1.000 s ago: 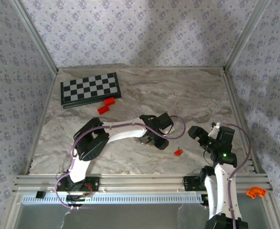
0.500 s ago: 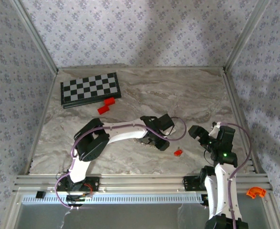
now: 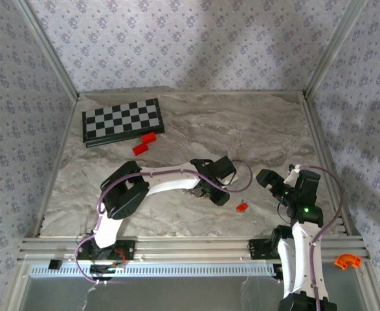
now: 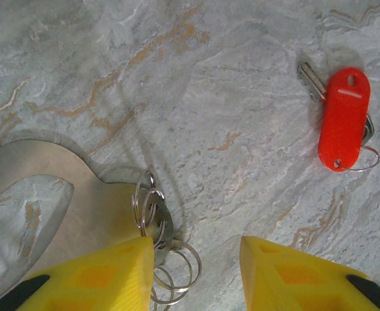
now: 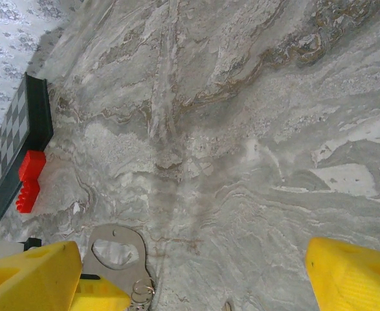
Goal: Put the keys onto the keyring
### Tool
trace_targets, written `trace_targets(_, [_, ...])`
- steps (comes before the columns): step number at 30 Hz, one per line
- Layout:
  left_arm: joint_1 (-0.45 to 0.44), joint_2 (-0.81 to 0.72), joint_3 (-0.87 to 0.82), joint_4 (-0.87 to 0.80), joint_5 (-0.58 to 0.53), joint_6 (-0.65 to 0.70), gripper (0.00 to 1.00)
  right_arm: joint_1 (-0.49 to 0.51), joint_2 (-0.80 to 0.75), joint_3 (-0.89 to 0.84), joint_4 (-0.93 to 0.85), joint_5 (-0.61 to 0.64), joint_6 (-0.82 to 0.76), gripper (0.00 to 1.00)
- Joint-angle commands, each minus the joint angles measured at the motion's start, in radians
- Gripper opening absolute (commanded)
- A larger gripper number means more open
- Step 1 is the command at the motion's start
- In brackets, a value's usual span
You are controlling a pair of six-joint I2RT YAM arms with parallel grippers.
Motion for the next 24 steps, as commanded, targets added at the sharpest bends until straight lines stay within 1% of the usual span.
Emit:
trace_targets(1, [-0.009,0.006,-0.009,0.006,-0.008,-0.011,0.40,-0.006,-0.006,0.028,-0.020,0.009,-0.016,0.91])
trace_targets(16, [-0.007,-0.028,-0.032,0.010,-0.037,-0.011,0.39,-0.007,-0.011,0.029,-0.021,0.010,-0.016,0.91])
trace_targets(24, [-0.008,-0.005,-0.019,0.026,-0.016,-0.012,0.39,-0.007,-0.018,0.029,-0.028,0.011,-0.015,0.91])
